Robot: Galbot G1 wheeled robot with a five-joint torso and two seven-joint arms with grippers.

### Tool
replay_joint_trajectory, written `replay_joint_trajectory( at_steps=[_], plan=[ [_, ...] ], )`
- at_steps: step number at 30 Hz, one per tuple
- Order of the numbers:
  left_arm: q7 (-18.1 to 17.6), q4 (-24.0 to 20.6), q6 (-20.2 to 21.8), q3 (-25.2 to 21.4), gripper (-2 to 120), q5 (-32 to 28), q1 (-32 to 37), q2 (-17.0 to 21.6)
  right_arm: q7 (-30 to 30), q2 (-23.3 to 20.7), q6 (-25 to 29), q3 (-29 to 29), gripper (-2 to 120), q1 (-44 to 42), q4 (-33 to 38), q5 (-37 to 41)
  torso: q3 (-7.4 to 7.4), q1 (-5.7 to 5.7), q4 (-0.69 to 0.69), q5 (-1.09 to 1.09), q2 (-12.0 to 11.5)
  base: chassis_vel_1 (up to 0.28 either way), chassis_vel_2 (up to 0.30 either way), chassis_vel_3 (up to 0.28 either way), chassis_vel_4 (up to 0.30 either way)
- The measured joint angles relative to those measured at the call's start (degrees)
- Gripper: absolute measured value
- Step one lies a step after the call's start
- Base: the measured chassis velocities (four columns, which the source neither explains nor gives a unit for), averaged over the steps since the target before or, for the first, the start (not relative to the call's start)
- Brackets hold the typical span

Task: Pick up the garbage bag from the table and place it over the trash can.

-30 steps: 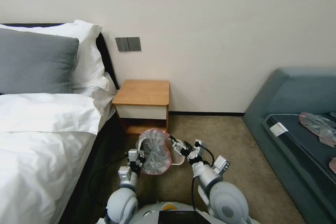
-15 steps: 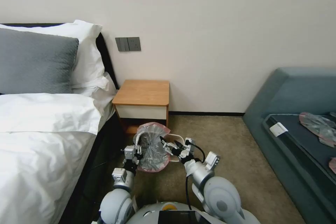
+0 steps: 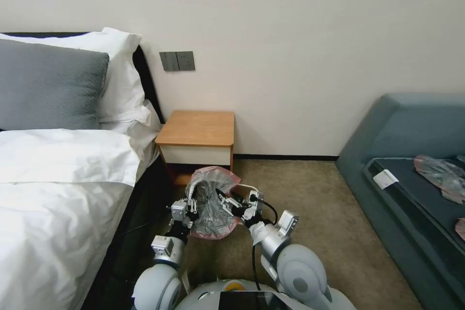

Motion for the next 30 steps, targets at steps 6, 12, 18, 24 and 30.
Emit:
replay_joint_trajectory(
  at_steps=[6, 12, 18, 24, 30],
  plan=[
    [0.2, -0.4, -0.2, 0.0, 5, 0.1, 0.2, 0.0, -0.7, 0.5, 0.0, -0.2, 43, -0.2, 0.0, -0.8, 0.0, 0.0, 0.0, 0.0, 0.0, 0.0, 0.0, 0.0, 0.0],
    [0.2, -0.5, -0.2, 0.0, 5, 0.1, 0.3, 0.0, -0.9, 0.7, 0.1, -0.3, 26, -0.2, -0.2, -1.4, 0.0, 0.0, 0.0, 0.0, 0.0, 0.0, 0.0, 0.0, 0.0],
    [-0.5, -0.3, -0.3, 0.3, 5, -0.7, 0.3, -0.3, -2.2, 0.6, 0.6, -0.3, 3, -0.6, -0.5, -4.1, 0.0, 0.0, 0.0, 0.0, 0.0, 0.0, 0.0, 0.0, 0.0],
    [-3.1, 0.3, 0.5, 1.2, 5, -3.0, 0.3, -1.0, -2.3, 0.5, 0.7, 0.5, 0, -1.0, 0.4, -4.7, 0.0, 0.0, 0.0, 0.0, 0.0, 0.0, 0.0, 0.0, 0.0],
    [-5.4, 0.6, 1.8, 1.5, 5, -5.9, 0.0, -1.1, -2.9, 0.0, 0.7, 2.6, 0, -1.2, 1.8, -4.6, -0.01, 0.0, 0.0, 0.0, 0.0, 0.0, 0.0, 0.0, 0.0]
  ],
)
